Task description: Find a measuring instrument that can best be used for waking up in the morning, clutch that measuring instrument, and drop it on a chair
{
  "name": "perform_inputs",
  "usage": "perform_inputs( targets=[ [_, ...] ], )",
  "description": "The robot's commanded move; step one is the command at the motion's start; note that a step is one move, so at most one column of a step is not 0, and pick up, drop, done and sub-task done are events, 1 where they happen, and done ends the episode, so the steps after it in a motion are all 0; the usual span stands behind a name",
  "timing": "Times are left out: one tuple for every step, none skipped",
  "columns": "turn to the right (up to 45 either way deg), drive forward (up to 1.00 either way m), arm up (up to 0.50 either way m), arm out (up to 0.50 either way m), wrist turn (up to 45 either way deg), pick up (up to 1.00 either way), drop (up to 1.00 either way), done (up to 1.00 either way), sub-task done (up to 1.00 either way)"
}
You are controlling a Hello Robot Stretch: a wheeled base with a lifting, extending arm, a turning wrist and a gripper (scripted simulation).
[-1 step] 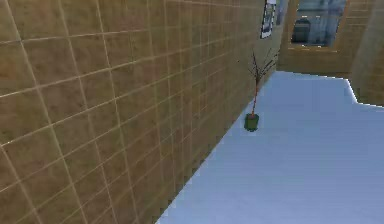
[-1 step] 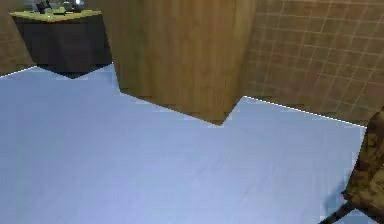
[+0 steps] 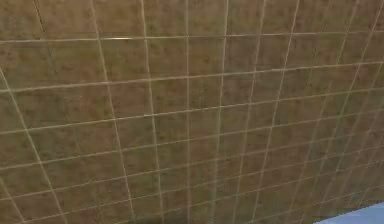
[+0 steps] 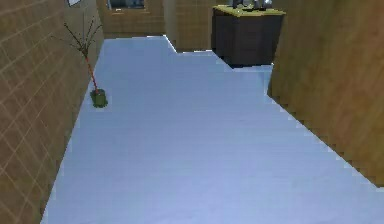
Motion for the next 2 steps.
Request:
perform_inputs(
  targets=[
    [-45.0, 0.00, 0.00, 0.00, 0.0, 0.00, 0.00, 0.00, 0.00],
    [-45.0, 0.00, 0.00, 0.00, 0.0, 0.00, 0.00, 0.00, 0.00]
  ],
)
